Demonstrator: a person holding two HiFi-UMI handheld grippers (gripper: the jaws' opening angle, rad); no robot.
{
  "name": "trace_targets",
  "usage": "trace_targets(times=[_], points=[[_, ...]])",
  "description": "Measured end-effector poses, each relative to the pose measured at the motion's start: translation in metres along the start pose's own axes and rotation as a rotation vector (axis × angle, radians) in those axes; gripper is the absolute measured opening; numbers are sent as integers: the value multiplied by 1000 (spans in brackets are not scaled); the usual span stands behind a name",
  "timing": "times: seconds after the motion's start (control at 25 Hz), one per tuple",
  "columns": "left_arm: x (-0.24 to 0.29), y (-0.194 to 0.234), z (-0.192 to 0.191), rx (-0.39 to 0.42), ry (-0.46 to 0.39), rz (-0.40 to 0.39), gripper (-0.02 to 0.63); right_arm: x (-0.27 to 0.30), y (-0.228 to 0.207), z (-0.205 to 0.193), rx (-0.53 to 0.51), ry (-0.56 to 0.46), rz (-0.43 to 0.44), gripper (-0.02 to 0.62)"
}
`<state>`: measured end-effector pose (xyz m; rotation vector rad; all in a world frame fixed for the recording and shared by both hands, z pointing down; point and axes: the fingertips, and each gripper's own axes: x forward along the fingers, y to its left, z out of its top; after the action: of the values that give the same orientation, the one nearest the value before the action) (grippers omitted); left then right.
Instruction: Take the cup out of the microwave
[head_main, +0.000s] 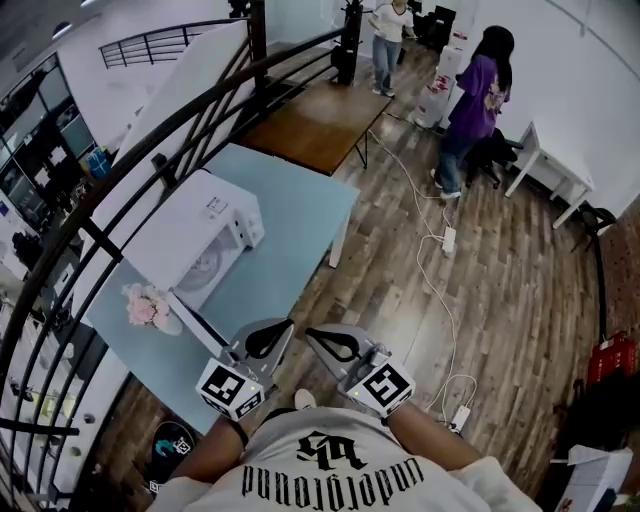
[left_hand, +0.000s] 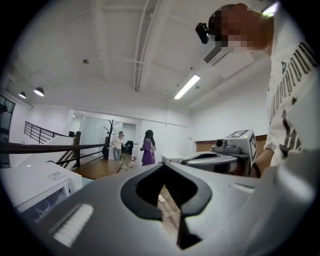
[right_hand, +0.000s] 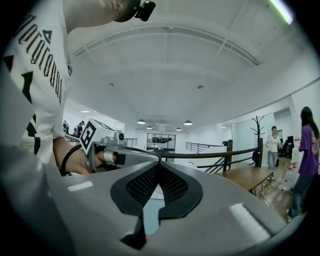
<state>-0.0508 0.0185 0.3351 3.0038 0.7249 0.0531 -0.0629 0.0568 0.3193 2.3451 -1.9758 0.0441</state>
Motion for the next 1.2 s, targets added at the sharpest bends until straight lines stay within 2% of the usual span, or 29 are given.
trace_targets(times=[0.2,0.44,0.6,0.88,1.2], points=[[2,40,5,0,6,45,49,40,-16,4,-10,-1,55,0],[0,79,0,-23,6,155,49,78,-33,1,-32,5,153,0],[-2,102,-2,-16,6,269,49,102,-41,-2,-32,2,262,0],[8,135,-14,-65,15,484,51,134,-77,-15,-11,11,457,0],[54,162,-17,-56,24,679,49,145,-139,-28,-12,22,637,0]])
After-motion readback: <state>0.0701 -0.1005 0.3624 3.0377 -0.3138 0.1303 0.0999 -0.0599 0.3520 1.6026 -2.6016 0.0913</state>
